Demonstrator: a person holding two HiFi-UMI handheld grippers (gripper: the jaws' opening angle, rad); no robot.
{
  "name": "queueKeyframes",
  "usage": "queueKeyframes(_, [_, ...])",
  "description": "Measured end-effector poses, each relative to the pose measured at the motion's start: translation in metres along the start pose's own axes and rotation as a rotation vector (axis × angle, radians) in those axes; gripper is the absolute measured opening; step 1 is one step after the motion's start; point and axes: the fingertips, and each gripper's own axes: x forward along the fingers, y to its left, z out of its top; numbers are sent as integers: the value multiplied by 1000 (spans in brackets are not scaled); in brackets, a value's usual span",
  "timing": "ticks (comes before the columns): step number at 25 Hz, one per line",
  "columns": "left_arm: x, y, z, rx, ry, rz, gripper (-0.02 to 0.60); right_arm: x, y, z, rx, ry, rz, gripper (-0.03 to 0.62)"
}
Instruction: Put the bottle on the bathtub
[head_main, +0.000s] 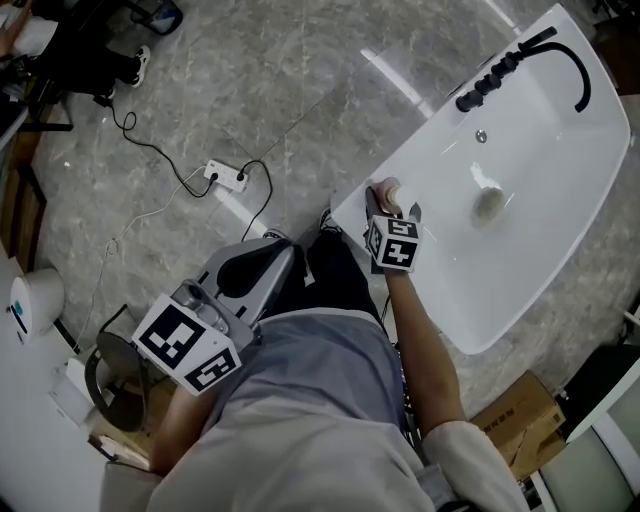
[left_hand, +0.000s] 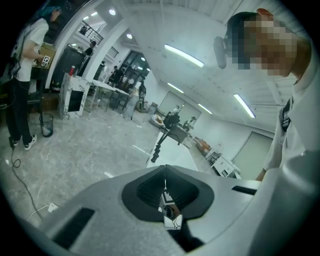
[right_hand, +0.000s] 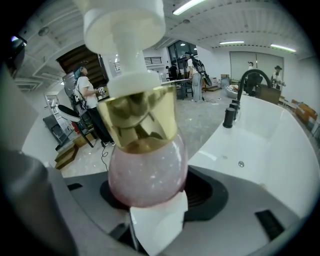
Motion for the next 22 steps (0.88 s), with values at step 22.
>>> queueKeyframes(22, [-1,-18,-9,1,-2,-36,9,-17,6,-15,20,20,18,242])
